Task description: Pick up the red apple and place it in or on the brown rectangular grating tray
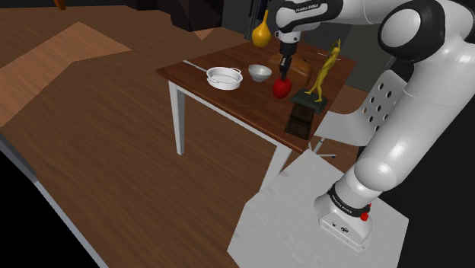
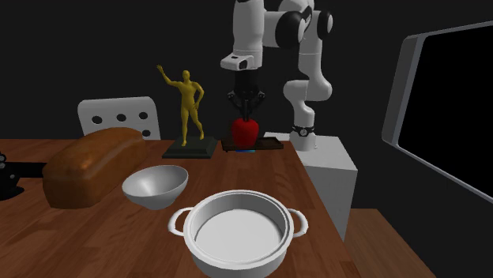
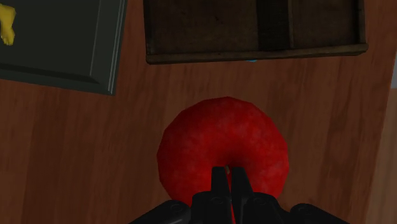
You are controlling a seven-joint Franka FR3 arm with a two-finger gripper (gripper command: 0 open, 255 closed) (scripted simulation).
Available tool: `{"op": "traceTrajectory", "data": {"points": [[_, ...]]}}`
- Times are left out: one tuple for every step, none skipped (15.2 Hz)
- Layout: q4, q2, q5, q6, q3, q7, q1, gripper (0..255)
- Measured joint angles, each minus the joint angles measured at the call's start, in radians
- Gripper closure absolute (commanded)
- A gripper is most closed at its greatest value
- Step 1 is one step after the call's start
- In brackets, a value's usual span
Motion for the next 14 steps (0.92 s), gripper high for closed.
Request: {"op": "traceTrajectory", "data": {"points": [[0.008,-0.003,-0.001,-0.01,0.0,-0.001,0.0,255],[0.017,-0.006,-0.001,-0.022,-0.001,-0.002,0.0,255],[0.032,-0.006,-0.001,-0.038,-0.001,-0.004,0.0,255],[0.045,-0.009,-0.001,-0.053,-0.001,-0.005,0.0,255],[0.054,-0.013,-0.002,-0.065,-0.001,-0.005,0.0,255],[0.065,-0.013,-0.002,-0.077,0.0,-0.005,0.001,255],[0.076,-0.014,-0.002,-0.089,-0.001,-0.008,0.0,255],[0.086,-0.017,-0.003,-0.102,-0.001,-0.008,0.001,255],[0.1,-0.017,-0.003,-0.116,-0.001,-0.009,0.001,255],[0.108,-0.016,-0.002,-0.123,-0.001,-0.01,0.001,255],[0.09,-0.037,-0.008,-0.126,-0.002,-0.01,0.001,255],[0.073,-0.06,-0.014,-0.131,-0.004,-0.013,0.0,255],[0.043,-0.096,-0.024,-0.135,-0.007,-0.016,-0.001,255],[0.011,-0.134,-0.034,-0.139,-0.007,-0.014,-0.001,255]]}}
